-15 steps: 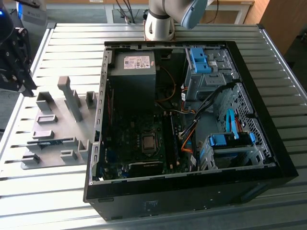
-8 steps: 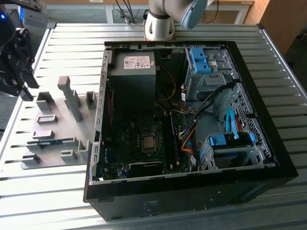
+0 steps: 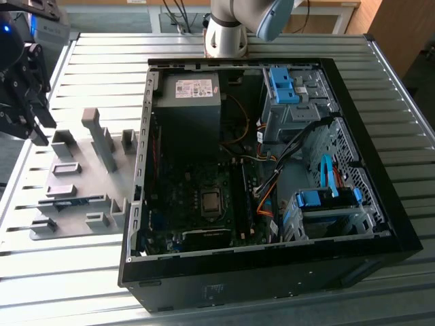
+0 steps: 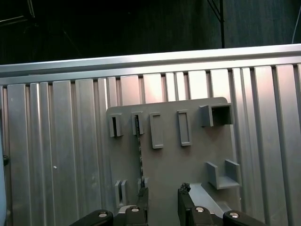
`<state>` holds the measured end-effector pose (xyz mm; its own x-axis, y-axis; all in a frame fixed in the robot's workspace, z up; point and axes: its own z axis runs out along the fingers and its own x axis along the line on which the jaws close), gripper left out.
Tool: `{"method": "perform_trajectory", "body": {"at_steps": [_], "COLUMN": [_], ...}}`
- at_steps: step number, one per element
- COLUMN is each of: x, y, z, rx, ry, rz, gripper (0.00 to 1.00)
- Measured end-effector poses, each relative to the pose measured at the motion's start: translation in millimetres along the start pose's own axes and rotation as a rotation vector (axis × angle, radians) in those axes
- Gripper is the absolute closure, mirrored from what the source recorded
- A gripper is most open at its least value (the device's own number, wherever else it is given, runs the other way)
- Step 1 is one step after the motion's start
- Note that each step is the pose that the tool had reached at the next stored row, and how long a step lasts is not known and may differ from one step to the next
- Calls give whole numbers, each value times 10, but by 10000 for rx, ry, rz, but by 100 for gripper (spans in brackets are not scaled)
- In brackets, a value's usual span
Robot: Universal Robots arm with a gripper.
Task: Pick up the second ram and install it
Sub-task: 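Pick up the second ram and move it above second insertion slot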
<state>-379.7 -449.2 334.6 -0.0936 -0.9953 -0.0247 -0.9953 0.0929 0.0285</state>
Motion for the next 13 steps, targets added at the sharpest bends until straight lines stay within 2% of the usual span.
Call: {"method": "perform_trajectory", "body": {"at_steps": [8, 13], "x": [1, 24], "y": [1, 42], "z": [9, 79], "rx": [2, 0], "ry": [-2, -8], "rz": [-1, -1], "gripper": [62, 62]}}
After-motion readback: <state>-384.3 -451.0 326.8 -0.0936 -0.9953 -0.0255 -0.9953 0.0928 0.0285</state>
